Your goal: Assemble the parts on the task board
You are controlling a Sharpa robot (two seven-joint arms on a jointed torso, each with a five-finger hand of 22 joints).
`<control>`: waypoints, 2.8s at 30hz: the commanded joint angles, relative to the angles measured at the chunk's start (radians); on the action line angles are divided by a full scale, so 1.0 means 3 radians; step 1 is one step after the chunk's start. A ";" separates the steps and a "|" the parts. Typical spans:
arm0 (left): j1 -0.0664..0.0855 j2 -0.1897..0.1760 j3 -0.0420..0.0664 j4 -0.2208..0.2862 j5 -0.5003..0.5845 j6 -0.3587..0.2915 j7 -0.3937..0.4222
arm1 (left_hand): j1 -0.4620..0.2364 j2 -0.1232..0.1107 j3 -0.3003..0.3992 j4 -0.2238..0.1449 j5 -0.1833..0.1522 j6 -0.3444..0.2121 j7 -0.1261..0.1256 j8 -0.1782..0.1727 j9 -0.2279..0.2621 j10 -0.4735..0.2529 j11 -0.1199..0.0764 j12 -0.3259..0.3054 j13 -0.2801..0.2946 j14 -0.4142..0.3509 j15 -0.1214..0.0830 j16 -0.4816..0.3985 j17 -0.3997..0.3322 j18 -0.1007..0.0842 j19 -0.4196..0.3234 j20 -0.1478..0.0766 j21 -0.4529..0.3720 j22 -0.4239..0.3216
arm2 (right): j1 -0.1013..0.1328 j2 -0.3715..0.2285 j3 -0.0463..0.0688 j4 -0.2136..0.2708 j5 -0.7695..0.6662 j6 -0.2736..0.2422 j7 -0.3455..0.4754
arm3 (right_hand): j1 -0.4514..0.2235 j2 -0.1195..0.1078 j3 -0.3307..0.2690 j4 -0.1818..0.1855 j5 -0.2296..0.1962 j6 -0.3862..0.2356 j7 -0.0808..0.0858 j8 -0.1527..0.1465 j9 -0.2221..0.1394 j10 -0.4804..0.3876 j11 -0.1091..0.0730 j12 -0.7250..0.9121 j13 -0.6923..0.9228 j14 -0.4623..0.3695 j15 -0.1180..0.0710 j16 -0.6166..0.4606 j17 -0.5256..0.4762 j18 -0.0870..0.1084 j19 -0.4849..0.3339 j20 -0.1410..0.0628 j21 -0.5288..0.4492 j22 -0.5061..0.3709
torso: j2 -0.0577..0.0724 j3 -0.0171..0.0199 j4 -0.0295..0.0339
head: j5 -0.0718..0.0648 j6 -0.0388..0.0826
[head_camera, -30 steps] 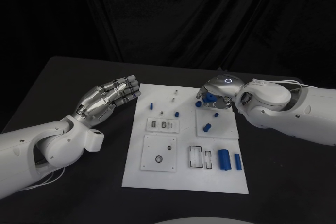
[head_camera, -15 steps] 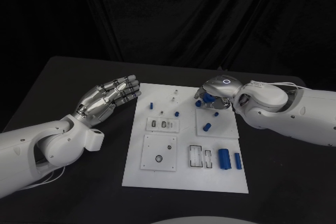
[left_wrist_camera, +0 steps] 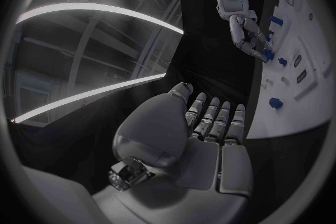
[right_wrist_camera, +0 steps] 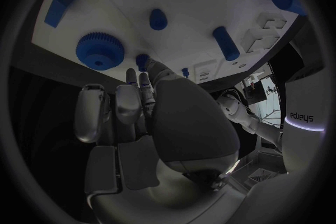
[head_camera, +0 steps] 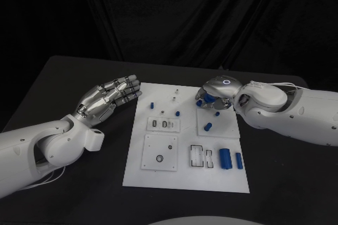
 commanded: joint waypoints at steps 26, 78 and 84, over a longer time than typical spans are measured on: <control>0.0007 -0.0036 -0.0001 0.0018 0.0005 0.0122 0.0624 | -0.0032 -0.0018 0.0061 -0.0013 0.0009 0.0006 0.0015 0.0015 0.0001 -0.0003 0.0049 0.0013 0.0004 0.0002 0.0040 0.0019 0.0004 -0.0070 0.0012 -0.0002 0.0014 -0.0001 | -0.0098 0.0061 0.0008 -0.0097 0.0068 -0.0680 0.0366 | 0.0143 0.0052 0.0324 -0.0113 -0.0004 0.0581 0.0052 0.0219 0.0225 0.0702 -0.0165 -0.0053 0.0010 0.0129 -0.0097 0.0140 0.0330 -0.0107 0.0134 -0.0079 0.0128 0.0249 | -0.0002 0.0003 -0.0005 | 0.0022 0.0012; 0.0006 0.0032 -0.0001 -0.0029 0.0006 0.0152 0.0569 | -0.0050 -0.0005 0.0178 -0.0038 0.0011 0.0019 0.0033 0.0018 0.0002 0.0003 0.0067 0.0035 0.0006 0.0000 0.0057 0.0041 0.0005 -0.0089 0.0010 -0.0004 0.0012 -0.0005 | 0.0070 0.0942 0.0034 -0.0906 0.0622 -0.0194 0.0183 | 0.0076 -0.0009 0.0324 -0.0037 -0.0332 0.0430 0.0088 0.0041 0.0350 0.0786 -0.0106 -0.0532 -0.0002 0.0098 -0.0052 0.0056 0.0286 -0.0097 0.0090 -0.0050 0.0073 0.0224 | -0.0013 0.0006 -0.0034 | 0.0064 0.0062; 0.0006 0.0036 -0.0001 -0.0034 0.0006 0.0155 0.0565 | -0.0054 -0.0004 0.0200 -0.0041 0.0009 0.0020 0.0034 0.0017 0.0002 0.0003 0.0069 0.0038 0.0006 0.0000 0.0059 0.0046 0.0005 -0.0091 0.0011 -0.0004 0.0013 -0.0005 | 0.0051 0.0954 0.0034 -0.0920 0.0622 -0.0196 0.0204 | 0.0078 -0.0010 0.0329 -0.0037 -0.0333 0.0407 0.0088 0.0023 0.0351 0.0773 -0.0098 -0.0553 -0.0001 0.0096 -0.0046 0.0056 0.0288 -0.0097 0.0088 -0.0045 0.0071 0.0224 | -0.0013 0.0006 -0.0030 | 0.0061 0.0054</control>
